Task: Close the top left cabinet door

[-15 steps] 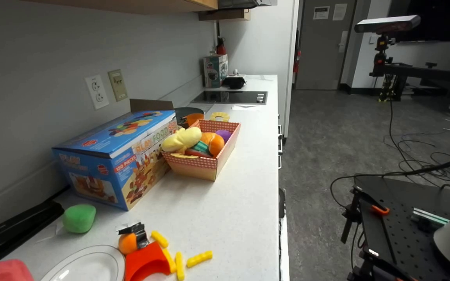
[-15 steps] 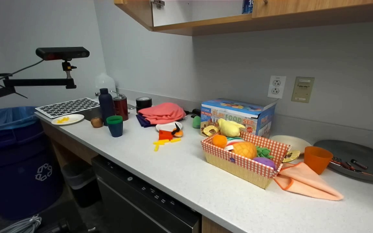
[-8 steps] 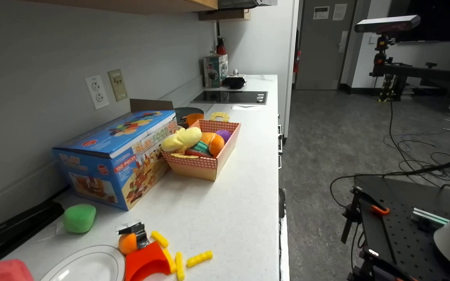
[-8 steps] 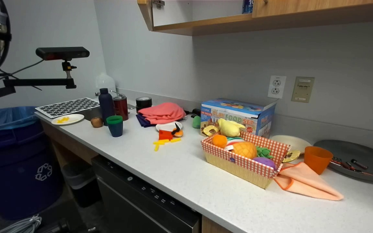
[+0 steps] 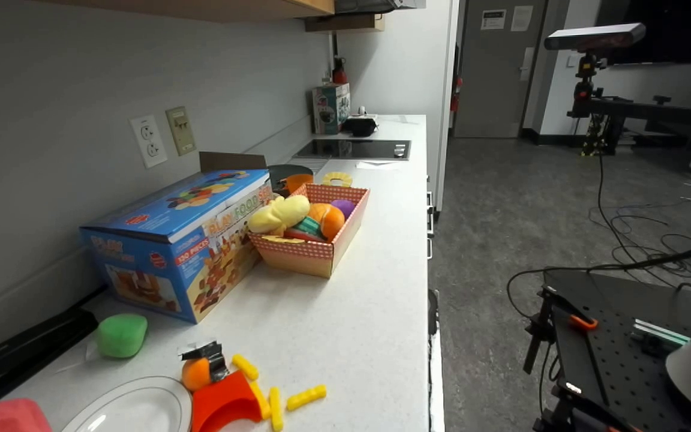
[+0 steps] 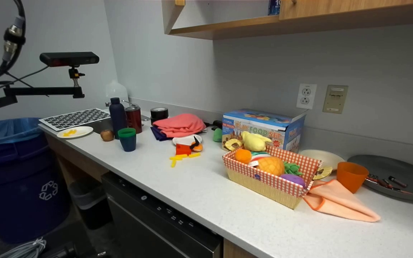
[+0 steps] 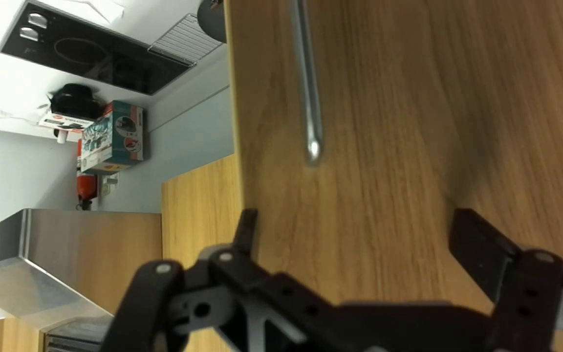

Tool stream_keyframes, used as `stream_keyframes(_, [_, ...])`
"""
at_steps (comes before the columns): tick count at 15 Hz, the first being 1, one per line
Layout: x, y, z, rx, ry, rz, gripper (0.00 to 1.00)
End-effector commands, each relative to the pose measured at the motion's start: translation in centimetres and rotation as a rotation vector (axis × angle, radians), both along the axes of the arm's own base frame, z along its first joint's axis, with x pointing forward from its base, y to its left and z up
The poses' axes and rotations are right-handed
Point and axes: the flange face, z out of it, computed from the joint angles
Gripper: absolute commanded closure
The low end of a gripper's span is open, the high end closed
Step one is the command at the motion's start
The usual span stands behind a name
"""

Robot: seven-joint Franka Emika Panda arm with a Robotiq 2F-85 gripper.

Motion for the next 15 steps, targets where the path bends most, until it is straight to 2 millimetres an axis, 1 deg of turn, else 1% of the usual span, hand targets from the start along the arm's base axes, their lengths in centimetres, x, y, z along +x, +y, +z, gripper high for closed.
stream_keyframes(1, [3.2, -1.1, 2.0, 0.053, -0.005, 0.084, 0.00])
stream_keyframes(5, [5.7, -2.5, 3.1, 0.075, 0.003, 0.131, 0.00])
stream_keyframes(8, [7.5, -3.4, 3.6, 0.047, 0.029, 0.137, 0.00])
stream_keyframes(11, [9.3, -4.0, 4.3, -0.020, 0.023, 0.094, 0.00])
stream_keyframes(15, [11.4, -4.3, 6.0, -0.070, -0.081, -0.009, 0.00])
